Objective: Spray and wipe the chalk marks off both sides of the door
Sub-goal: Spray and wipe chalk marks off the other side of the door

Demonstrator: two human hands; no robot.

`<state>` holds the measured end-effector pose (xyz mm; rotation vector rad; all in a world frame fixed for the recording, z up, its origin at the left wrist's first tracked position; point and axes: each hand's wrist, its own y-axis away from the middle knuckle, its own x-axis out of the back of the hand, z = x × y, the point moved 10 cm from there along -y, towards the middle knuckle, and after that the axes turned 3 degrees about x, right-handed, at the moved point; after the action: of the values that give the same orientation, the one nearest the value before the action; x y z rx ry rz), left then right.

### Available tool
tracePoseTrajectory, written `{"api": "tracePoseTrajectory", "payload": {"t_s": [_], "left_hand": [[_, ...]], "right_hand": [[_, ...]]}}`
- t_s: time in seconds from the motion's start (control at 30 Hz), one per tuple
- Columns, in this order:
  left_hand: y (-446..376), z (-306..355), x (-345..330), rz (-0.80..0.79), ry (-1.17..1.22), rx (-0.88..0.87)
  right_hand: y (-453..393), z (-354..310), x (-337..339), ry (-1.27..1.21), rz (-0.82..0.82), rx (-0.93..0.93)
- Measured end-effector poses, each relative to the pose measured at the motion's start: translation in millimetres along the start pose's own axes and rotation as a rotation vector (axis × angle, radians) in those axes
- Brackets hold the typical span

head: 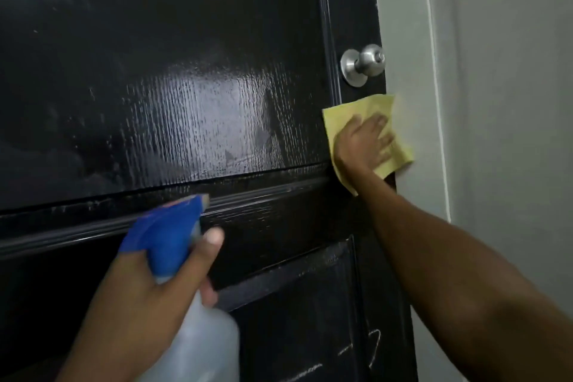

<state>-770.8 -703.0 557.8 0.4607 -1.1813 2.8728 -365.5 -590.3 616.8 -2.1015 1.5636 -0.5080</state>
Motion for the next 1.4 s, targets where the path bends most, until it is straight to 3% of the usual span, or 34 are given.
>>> {"api": "tracePoseTrajectory", "payload": {"t_s": [0.03, 0.17, 0.3, 0.43, 0.73, 1.03, 1.4], "left_hand": [[-3, 12, -17, -0.035, 0.086, 0.0], [-27, 19, -35, 0.0, 0.034, -0.02], [-40, 41, -45, 0.047, 0.035, -0.008], [-48, 65, -57, 0.026, 0.101, 0.004], [-52, 71, -99, -0.057, 0.057, -0.034], [-14, 60, -91, -0.105, 0.055, 0.019], [39, 19, -57, -0.112, 0.026, 0.098]], "right_hand": [[-4, -4, 2, -0.009, 0.021, 0.055], [27, 16, 3, -0.027, 0.033, 0.234], [51, 60, 2, -0.043, -0.027, 0.184], [44, 50, -2, -0.027, -0.097, 0.166], [11, 40, -1, -0.012, -0.039, 0.391], [140, 188, -3, -0.068, -0.162, 0.251], [154, 205, 0, -0.165, -0.253, 0.09]]}}
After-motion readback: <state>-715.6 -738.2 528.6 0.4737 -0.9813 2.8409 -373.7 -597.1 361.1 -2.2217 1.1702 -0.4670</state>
